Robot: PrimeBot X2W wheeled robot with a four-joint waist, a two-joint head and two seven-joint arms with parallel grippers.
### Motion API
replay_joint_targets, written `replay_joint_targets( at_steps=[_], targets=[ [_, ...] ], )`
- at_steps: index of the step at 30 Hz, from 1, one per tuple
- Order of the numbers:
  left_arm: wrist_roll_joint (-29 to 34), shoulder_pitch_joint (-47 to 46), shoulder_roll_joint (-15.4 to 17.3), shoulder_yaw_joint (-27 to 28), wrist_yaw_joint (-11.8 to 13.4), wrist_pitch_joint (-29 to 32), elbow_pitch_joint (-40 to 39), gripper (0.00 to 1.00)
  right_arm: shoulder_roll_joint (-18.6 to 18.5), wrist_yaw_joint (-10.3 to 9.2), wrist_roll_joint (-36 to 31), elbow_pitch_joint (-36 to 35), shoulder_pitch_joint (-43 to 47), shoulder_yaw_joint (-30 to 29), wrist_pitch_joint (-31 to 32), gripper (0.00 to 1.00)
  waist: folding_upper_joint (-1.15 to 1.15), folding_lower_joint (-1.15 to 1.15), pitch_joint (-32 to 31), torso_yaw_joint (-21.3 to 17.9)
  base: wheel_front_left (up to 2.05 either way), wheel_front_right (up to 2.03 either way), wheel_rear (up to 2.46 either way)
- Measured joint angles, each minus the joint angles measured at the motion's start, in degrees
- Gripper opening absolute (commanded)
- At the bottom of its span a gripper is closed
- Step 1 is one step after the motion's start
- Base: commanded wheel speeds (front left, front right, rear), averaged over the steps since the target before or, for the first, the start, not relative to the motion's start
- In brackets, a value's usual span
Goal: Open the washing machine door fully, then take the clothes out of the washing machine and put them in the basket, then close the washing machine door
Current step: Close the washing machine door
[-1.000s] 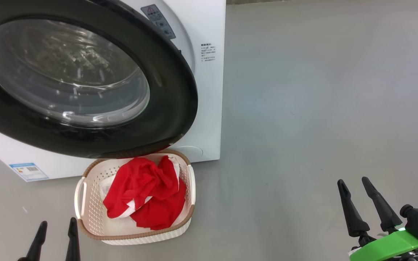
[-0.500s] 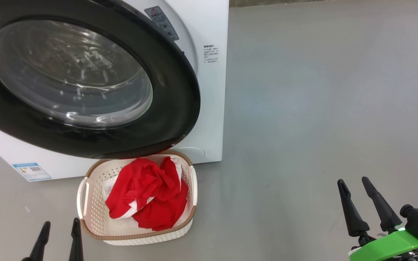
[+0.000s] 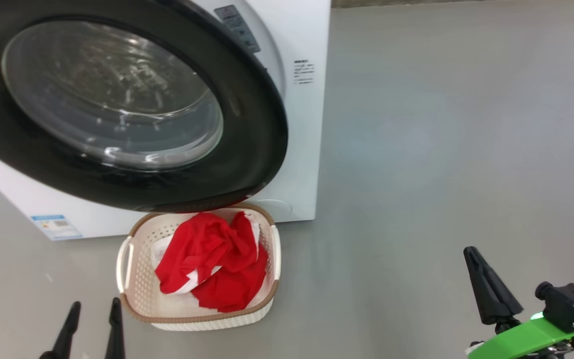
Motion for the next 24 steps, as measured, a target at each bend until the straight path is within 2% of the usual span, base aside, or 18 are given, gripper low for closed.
replay_joint_targets(
  at_steps=[11,24],
  targets=[
    [-0.97,-1.70,-0.30,-4.16,0.00,0.00,0.66,1.00,-0.26,0.00,1.00,1.53,-9.73,9.59,0.00,0.00,0.00,0.00,1.55,5.00,0.00,0.00,0.00],
    [-4.54,-6.98,-0.51,-9.37,0.00,0.00,1.09,1.00,-2.48,0.00,3.30,4.04,-25.84,13.88,0.00,0.00,0.00,0.00,6.63,11.96,0.00,0.00,0.00]
  ],
)
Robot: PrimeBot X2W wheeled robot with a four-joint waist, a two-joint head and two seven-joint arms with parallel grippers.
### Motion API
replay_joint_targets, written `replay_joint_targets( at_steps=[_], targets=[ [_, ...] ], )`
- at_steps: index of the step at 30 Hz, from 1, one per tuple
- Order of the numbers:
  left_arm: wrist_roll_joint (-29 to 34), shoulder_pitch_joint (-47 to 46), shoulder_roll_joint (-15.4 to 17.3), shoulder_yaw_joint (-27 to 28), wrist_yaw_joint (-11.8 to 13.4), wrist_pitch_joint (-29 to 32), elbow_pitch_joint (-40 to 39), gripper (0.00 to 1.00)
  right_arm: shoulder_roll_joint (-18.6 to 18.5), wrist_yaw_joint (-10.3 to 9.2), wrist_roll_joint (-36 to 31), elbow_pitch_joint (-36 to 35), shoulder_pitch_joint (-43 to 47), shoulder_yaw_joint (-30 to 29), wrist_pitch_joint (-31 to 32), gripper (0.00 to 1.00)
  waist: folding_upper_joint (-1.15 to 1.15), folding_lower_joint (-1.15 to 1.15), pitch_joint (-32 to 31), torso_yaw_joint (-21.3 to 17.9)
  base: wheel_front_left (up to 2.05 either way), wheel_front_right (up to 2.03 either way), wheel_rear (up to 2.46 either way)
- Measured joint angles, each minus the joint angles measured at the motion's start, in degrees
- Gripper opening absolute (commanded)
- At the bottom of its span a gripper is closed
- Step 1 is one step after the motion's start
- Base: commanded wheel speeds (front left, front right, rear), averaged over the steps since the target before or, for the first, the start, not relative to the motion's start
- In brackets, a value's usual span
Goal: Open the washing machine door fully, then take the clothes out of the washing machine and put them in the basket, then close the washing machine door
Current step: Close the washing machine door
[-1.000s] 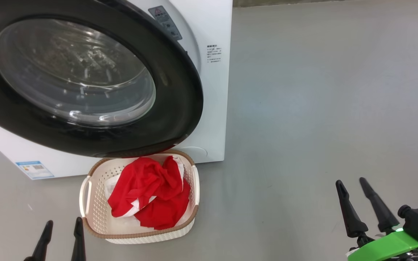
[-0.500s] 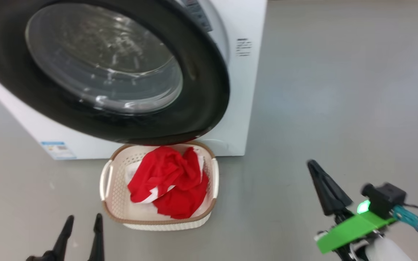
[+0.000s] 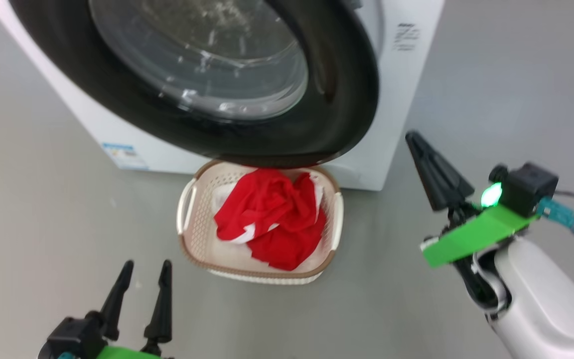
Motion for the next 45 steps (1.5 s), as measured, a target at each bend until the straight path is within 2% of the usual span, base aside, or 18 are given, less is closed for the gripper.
replay_joint_targets(
  at_steps=[9,18,34,45],
  targets=[
    [-2.48,-3.22,-0.14,-2.48,0.00,0.00,-0.53,1.00,-0.55,0.00,1.94,3.75,-8.61,2.49,0.00,0.00,0.00,0.00,4.93,3.38,0.00,0.00,0.00],
    [-3.39,-6.65,-0.27,-3.44,0.00,-0.01,-0.64,1.00,-0.94,0.00,3.54,7.60,-15.14,2.77,0.00,0.00,0.00,0.00,9.45,4.73,0.00,0.00,0.00],
    [-4.02,-10.08,-0.42,-5.90,0.00,-0.16,-2.42,1.00,-1.79,0.11,4.61,9.49,-21.56,-1.44,-0.01,0.00,0.00,0.00,15.23,7.28,0.00,0.00,0.00],
    [-4.14,-11.33,-0.55,-6.57,0.00,-0.16,-3.21,1.00,-0.27,0.52,3.34,8.87,-24.37,-6.65,0.00,0.00,0.00,0.00,18.00,8.64,0.00,0.00,0.00]
  ],
)
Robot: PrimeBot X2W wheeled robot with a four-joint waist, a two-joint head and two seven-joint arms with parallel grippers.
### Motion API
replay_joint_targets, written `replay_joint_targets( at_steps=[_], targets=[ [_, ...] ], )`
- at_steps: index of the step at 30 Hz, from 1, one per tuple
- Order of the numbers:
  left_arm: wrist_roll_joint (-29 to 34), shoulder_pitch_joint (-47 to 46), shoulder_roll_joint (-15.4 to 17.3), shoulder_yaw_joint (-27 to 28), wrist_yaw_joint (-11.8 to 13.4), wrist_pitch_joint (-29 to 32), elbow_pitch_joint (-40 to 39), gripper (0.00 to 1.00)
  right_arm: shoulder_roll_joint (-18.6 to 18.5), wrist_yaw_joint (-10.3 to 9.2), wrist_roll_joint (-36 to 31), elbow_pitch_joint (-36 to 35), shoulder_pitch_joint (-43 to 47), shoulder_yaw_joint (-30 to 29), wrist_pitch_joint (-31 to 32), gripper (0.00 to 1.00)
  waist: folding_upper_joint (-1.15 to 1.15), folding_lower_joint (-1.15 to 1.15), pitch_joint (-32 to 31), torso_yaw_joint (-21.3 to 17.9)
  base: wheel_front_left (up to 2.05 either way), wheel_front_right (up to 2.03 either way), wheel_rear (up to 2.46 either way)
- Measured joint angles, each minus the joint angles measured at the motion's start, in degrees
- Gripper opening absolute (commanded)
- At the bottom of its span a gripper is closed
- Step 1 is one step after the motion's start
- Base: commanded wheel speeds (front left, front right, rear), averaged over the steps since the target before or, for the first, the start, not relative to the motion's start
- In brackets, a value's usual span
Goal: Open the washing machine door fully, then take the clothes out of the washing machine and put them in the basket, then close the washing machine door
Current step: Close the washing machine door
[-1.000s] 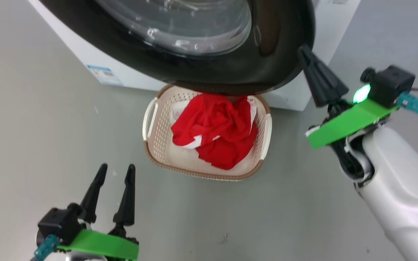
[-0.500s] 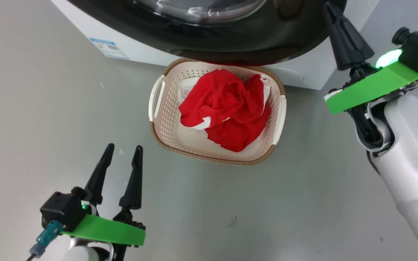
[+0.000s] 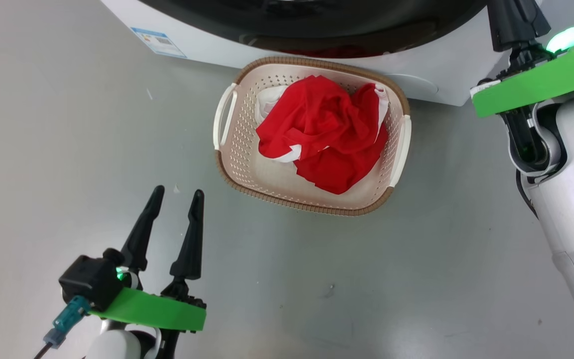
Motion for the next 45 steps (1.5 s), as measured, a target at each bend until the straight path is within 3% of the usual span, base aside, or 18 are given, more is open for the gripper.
replay_joint_targets(
  at_steps=[11,12,13,15,16,17,18,45],
  targets=[
    [0.11,-0.79,-0.08,0.00,0.00,0.00,0.73,1.00,-0.22,0.05,-0.40,-0.64,0.43,1.19,-0.01,0.02,0.00,0.00,-0.94,-0.59,0.00,0.00,0.00],
    [0.19,-0.78,-0.08,0.03,0.00,0.00,0.93,1.00,-0.42,0.05,-0.40,-0.65,1.04,1.44,-0.02,0.23,0.00,0.00,-1.22,-0.77,0.00,0.00,0.00],
    [0.36,-0.76,-0.09,0.11,0.00,0.00,1.10,1.00,-0.57,0.05,-0.40,-0.67,1.79,1.69,-0.02,0.31,0.00,0.00,-1.44,-0.99,0.00,0.00,0.00],
    [0.67,-0.73,-0.10,0.24,0.00,0.00,1.47,1.00,-0.74,0.05,-0.40,-0.79,3.70,1.86,-0.02,0.63,0.00,0.00,-1.96,-1.43,0.00,0.00,0.00],
    [0.89,-0.71,-0.10,0.36,0.00,0.00,1.63,1.00,-0.78,0.05,-0.40,-0.88,4.76,1.87,-0.02,0.63,0.00,0.00,-2.22,-1.71,0.00,0.00,0.00],
    [0.99,-0.69,-0.10,0.43,0.00,0.00,1.82,1.00,-0.87,0.05,-0.40,-0.96,5.87,1.88,-0.02,0.88,0.00,0.00,-2.49,-1.98,0.00,0.00,0.00],
    [1.22,-0.65,-0.10,0.52,0.00,0.00,2.01,1.00,-0.93,0.05,-0.40,-1.07,6.90,1.90,-0.01,1.00,0.00,0.00,-2.76,-2.25,0.00,0.00,0.00],
    [5.42,5.53,0.00,7.21,-0.01,0.00,4.35,1.00,-1.08,0.05,-2.08,-4.61,29.85,-1.58,0.00,1.00,0.00,0.00,-12.86,-12.13,0.00,0.00,0.00]
  ],
)
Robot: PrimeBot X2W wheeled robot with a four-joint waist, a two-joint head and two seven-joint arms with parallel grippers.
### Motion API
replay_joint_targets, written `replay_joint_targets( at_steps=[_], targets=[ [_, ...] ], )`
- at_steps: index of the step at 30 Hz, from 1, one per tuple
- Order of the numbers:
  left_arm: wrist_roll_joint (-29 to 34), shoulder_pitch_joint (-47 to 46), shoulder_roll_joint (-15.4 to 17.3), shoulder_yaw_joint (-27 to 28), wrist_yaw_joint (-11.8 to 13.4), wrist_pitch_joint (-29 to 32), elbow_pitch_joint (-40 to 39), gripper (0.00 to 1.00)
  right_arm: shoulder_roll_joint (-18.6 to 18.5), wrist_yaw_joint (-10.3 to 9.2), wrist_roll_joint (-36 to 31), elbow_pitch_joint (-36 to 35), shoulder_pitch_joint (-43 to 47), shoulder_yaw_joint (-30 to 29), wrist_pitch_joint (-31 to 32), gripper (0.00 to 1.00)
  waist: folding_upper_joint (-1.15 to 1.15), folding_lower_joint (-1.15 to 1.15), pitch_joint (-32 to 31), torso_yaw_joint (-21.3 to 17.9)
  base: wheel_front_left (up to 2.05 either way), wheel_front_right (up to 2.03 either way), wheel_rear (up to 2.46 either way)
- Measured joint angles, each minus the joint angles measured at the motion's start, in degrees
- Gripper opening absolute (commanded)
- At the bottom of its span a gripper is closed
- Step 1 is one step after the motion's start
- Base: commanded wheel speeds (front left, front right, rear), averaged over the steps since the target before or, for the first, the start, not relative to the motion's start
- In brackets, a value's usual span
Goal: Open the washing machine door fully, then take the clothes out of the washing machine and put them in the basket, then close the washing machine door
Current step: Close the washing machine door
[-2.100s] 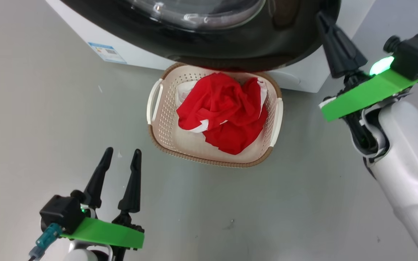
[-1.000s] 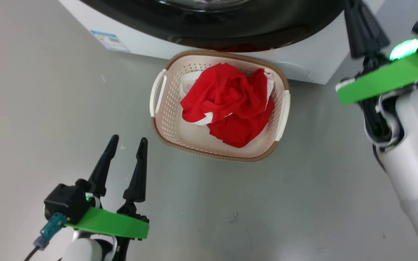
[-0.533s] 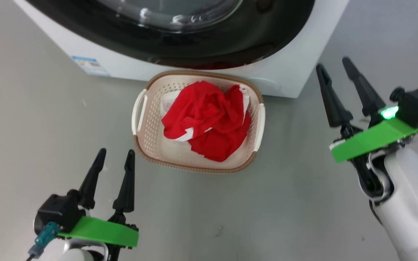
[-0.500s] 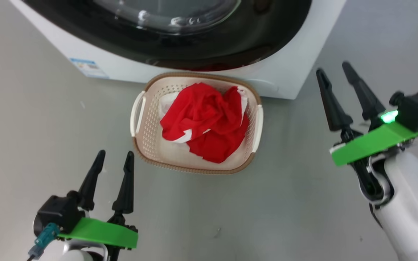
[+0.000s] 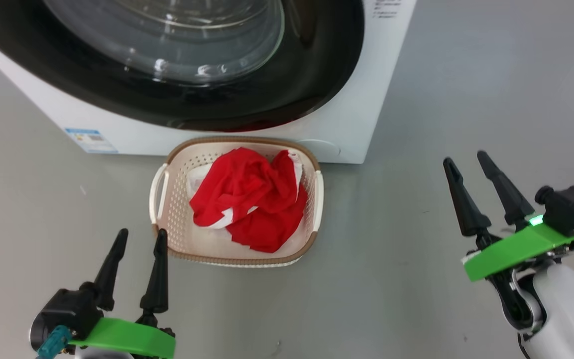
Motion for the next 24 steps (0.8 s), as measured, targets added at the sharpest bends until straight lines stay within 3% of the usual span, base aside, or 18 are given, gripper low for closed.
replay_joint_targets(
  at_steps=[24],
  targets=[
    [0.53,4.65,1.32,3.00,0.00,0.00,-1.03,1.00,0.25,0.00,-1.31,-0.45,9.78,-5.60,0.00,1.00,0.00,0.00,-6.41,-6.04,0.00,0.00,0.00]
  ],
)
